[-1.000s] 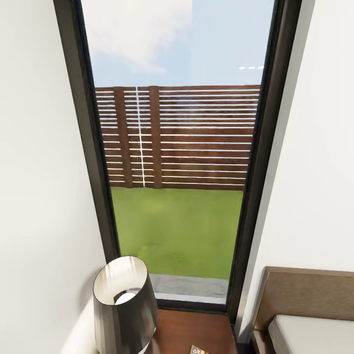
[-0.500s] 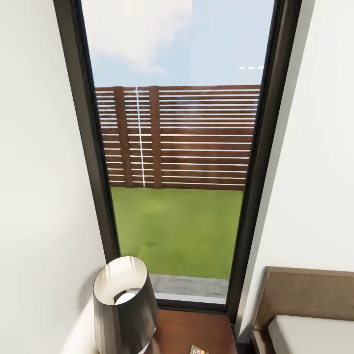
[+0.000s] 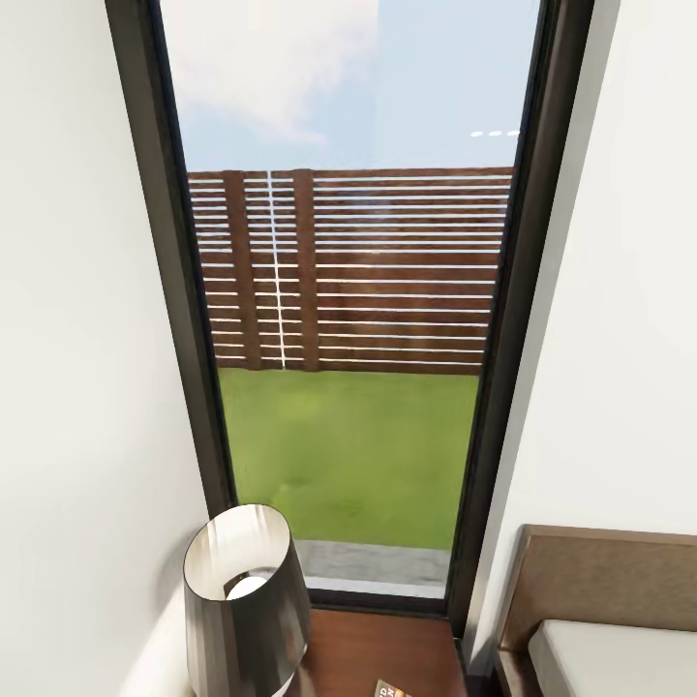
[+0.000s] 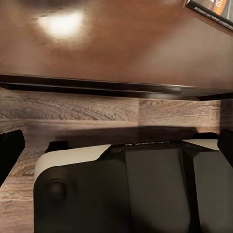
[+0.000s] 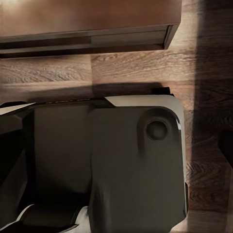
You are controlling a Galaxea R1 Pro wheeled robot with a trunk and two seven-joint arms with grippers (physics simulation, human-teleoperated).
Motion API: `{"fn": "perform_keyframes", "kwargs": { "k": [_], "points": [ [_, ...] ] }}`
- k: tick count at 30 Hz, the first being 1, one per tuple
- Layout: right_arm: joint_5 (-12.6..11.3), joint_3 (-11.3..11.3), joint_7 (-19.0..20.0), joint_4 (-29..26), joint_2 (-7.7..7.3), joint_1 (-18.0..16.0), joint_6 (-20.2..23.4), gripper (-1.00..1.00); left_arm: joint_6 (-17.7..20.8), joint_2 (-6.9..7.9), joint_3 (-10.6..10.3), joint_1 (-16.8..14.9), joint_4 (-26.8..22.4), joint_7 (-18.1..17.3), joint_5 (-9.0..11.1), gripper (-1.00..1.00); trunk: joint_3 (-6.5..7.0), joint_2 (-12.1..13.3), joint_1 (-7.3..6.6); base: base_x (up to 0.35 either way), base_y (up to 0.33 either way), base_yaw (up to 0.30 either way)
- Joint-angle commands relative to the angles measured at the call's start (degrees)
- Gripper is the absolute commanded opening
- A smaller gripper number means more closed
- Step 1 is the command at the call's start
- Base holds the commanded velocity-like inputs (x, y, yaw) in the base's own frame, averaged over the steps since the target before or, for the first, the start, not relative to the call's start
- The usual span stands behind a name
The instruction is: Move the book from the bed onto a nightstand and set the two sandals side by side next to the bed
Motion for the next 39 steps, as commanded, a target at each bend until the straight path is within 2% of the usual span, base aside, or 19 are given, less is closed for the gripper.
{"fn": "perform_keyframes", "kwargs": {
  "k": [1, 16, 39],
  "points": [
    [0.4, -0.5, 0.1, 0.2, -0.03, -0.1, -0.3, 1.00, -0.3, 0.01, -0.4, 0.0, 0.1, -0.1, 0.6, 1.00, -0.02, 0.0, 0.02, 0.000, 0.000, 0.000],
    [0.2, -0.5, 0.1, 0.1, -0.02, -0.1, -0.3, 1.00, -0.2, 0.18, -0.5, 0.0, 3.7, -0.2, 0.5, 1.00, -0.02, 0.0, 0.02, 0.000, 0.000, 0.000],
    [0.2, -0.5, 0.1, 0.2, 0.02, -0.1, -0.3, 1.00, -0.2, 0.13, -0.4, 0.0, 4.3, -0.2, 0.6, 1.00, -0.02, 0.0, 0.02, 0.000, 0.000, 0.000]
  ]
}}
